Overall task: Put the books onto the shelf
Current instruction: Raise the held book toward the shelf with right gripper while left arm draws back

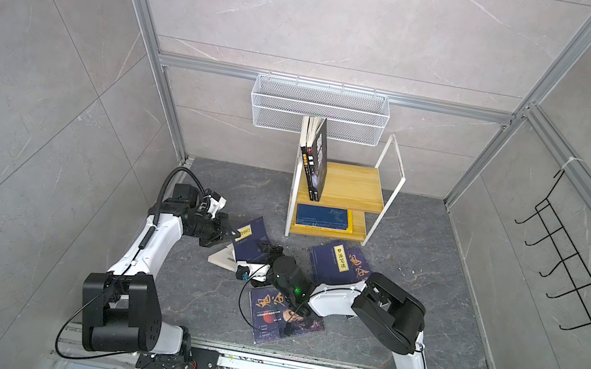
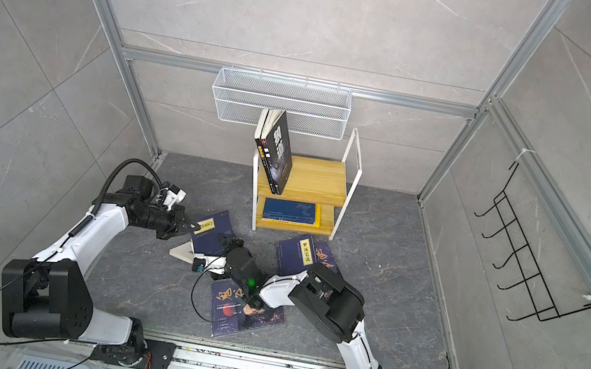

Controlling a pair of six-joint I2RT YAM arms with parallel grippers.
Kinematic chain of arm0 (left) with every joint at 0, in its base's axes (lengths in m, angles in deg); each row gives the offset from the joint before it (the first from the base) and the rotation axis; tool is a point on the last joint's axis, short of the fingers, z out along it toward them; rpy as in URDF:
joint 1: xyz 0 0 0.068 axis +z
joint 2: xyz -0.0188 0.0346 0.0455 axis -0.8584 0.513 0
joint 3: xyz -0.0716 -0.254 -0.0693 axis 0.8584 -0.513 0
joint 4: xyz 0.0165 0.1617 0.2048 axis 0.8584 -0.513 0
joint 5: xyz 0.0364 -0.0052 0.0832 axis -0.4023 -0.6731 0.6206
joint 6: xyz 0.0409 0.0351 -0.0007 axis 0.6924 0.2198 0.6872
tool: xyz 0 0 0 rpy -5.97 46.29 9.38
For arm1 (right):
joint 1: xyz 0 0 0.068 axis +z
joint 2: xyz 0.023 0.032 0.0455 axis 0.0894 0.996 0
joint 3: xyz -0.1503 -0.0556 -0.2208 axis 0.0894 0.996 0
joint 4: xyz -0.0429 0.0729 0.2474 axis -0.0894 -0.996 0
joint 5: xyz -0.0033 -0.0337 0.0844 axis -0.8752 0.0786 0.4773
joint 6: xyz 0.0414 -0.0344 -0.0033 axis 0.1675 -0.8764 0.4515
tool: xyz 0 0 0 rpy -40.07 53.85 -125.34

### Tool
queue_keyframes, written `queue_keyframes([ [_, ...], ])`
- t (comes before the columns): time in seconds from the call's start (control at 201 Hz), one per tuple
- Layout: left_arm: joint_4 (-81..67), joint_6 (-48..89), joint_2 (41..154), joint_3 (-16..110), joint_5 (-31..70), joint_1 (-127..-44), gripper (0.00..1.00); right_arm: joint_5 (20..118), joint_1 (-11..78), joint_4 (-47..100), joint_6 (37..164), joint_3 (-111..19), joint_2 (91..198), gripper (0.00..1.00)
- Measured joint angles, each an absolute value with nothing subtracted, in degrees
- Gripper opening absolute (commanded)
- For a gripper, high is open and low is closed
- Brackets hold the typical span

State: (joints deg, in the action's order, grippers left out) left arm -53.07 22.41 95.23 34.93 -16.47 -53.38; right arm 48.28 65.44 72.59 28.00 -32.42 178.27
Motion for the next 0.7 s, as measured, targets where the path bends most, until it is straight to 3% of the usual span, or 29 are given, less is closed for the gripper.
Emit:
queue_keyframes([
  [0.03,-53.07,22.37,95.23,34.93,-16.49,-53.38,0.00,48.45,65.36,72.64,27.78,-32.94,178.73,0.68],
  [0.07,-53.07,22.30,95.23,34.91,-16.51,-53.42,0.00,48.74,65.27,72.81,27.54,-33.36,179.14,0.40],
  [0.12,-52.96,22.23,95.17,34.78,-16.51,-53.42,0.00,49.22,65.14,73.07,27.30,-33.62,179.52,0.27],
  [0.239,-51.98,22.15,94.49,34.23,-16.29,-53.38,0.34,49.52,65.14,74.54,26.53,-33.60,180.22,0.00],
  [0.443,-52.66,24.11,88.96,33.90,-10.39,-53.07,0.72,48.76,65.05,77.42,23.45,-28.35,178.36,0.00],
  [0.697,-49.77,27.02,78.40,29.29,-3.05,-47.89,0.83,43.88,65.03,76.13,19.17,-15.30,161.99,0.00],
])
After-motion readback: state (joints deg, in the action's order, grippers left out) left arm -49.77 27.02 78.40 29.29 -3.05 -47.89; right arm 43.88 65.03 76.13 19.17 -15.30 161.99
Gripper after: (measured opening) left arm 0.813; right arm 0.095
